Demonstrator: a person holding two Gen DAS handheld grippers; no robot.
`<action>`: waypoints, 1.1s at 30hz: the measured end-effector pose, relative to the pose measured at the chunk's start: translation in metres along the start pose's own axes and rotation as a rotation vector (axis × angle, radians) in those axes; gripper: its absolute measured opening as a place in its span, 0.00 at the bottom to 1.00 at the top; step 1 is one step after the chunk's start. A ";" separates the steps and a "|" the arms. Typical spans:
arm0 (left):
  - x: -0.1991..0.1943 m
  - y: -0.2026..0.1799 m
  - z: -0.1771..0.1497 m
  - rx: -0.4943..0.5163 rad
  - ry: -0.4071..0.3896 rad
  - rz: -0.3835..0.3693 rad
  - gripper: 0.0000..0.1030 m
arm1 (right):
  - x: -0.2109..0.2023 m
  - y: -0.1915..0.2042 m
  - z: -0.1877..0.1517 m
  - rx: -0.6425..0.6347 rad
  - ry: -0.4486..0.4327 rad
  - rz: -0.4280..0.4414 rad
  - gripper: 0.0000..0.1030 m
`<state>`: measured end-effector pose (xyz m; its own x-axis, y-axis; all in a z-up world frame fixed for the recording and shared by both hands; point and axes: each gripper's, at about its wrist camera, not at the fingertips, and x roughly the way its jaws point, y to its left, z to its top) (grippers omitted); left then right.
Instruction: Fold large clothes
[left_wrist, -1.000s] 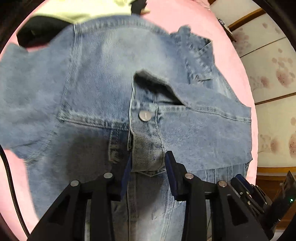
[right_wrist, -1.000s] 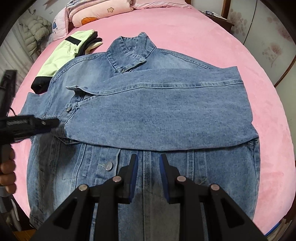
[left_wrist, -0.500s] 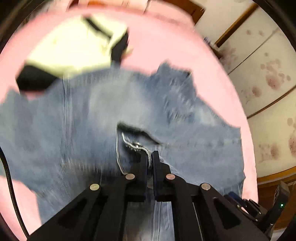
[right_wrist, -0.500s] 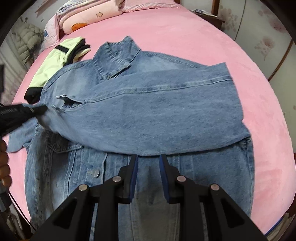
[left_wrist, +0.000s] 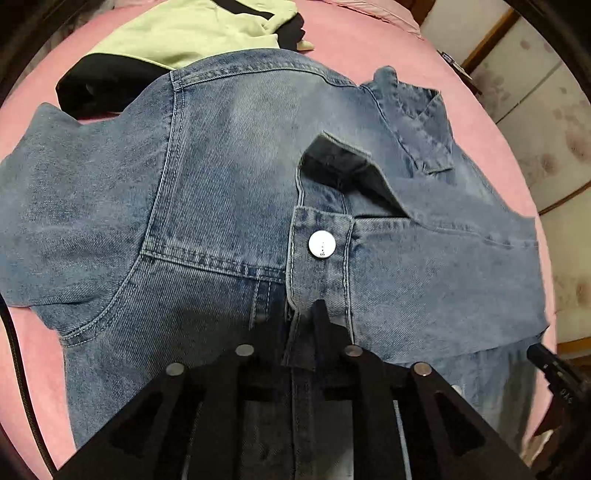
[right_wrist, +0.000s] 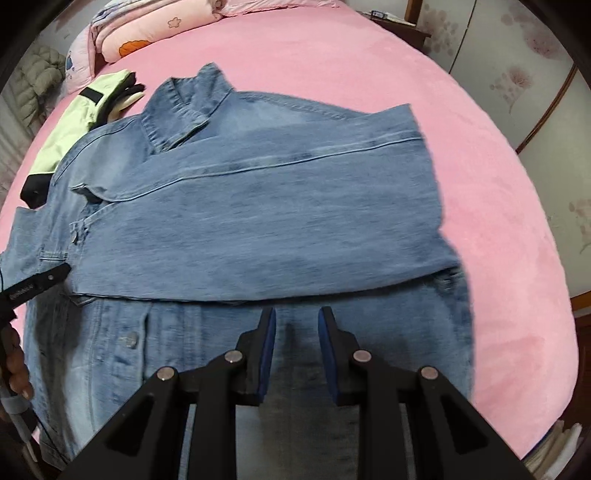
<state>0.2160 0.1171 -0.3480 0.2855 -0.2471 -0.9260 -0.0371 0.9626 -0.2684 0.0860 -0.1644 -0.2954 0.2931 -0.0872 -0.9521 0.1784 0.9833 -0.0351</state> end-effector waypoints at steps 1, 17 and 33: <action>-0.005 0.002 0.006 -0.022 -0.001 -0.023 0.31 | -0.002 -0.005 0.002 -0.002 -0.007 -0.003 0.23; 0.050 -0.017 0.108 -0.034 0.161 -0.026 0.68 | 0.005 -0.072 0.081 0.036 -0.124 0.003 0.29; 0.041 -0.077 0.094 0.221 0.010 0.066 0.14 | 0.098 -0.135 0.168 0.145 -0.006 0.115 0.35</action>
<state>0.3209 0.0430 -0.3403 0.2802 -0.1832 -0.9423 0.1557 0.9773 -0.1437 0.2487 -0.3330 -0.3329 0.3252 0.0233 -0.9454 0.2769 0.9535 0.1188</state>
